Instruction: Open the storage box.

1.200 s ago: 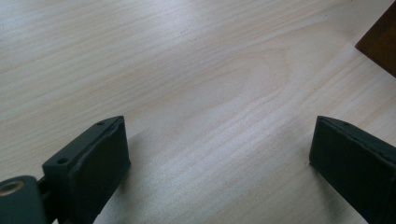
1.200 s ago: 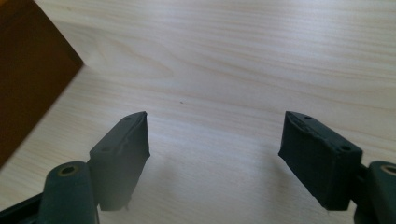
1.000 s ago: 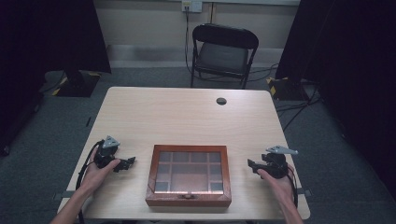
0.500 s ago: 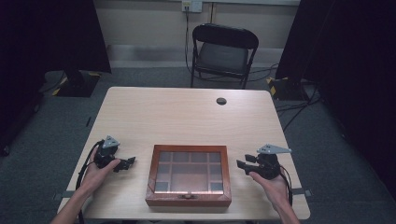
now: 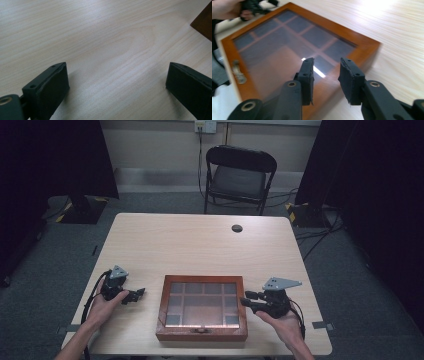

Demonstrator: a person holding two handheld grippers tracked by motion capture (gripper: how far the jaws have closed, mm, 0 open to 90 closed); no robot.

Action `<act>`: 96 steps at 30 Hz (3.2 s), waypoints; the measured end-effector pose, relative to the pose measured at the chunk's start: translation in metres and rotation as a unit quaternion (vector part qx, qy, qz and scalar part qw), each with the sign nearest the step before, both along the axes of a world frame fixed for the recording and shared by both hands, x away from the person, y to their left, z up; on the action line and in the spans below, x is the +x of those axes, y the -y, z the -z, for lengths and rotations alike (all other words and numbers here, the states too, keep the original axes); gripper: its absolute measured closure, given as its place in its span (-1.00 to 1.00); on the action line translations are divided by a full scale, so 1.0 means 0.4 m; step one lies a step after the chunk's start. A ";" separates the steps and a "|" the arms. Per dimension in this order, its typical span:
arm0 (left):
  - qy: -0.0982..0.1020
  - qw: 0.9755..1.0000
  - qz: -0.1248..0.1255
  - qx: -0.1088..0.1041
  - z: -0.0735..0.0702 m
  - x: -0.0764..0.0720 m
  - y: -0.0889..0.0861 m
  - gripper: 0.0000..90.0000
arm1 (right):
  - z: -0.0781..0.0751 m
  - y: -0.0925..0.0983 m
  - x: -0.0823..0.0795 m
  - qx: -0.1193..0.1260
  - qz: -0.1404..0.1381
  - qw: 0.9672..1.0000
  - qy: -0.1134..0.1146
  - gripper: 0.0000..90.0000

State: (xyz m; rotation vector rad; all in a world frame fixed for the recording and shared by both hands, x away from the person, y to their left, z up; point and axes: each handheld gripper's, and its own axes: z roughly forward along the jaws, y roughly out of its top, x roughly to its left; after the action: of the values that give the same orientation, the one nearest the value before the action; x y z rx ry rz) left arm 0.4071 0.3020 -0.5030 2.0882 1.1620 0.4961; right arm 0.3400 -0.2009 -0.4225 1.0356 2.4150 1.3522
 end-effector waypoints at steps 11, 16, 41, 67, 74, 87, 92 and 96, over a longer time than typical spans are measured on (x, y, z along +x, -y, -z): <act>0.000 1.000 0.000 0.000 0.000 0.000 0.000 -0.92 | -0.009 -0.108 -0.041 0.000 -0.103 0.995 -0.006 0.60; 0.000 1.000 0.000 -0.001 0.000 0.000 0.000 -0.92 | -0.007 -0.151 -0.058 -0.002 -0.145 0.989 -0.006 0.67; -0.009 1.000 0.010 -0.009 -0.036 -0.013 0.007 -0.63 | 0.046 -0.256 -0.086 -0.025 -0.231 0.972 -0.022 0.79; 0.017 0.994 0.090 -0.067 -0.091 -0.061 0.064 -0.59 | 0.028 -0.257 -0.072 -0.025 -0.223 0.975 -0.003 0.84; 0.009 0.991 0.103 -0.088 -0.095 -0.068 0.070 -0.59 | -0.004 -0.255 -0.066 -0.015 -0.227 0.974 0.005 0.85; 0.028 0.986 0.137 -0.090 -0.110 -0.090 0.101 -0.59 | -0.071 -0.250 -0.051 -0.009 -0.220 0.975 0.013 0.85; 0.031 0.981 0.165 -0.096 -0.110 -0.096 0.120 -0.62 | -0.083 -0.250 -0.047 -0.008 -0.219 0.976 0.013 0.85; 0.034 0.978 0.181 -0.098 -0.110 -0.104 0.137 -0.62 | -0.086 -0.249 -0.045 -0.005 -0.217 0.976 0.012 0.85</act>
State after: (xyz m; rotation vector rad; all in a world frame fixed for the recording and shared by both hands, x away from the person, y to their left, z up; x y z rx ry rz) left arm 0.3654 0.2474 -0.4589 2.0307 0.7340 0.2655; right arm 0.3220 -0.1013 -0.3882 0.4953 2.7305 1.4567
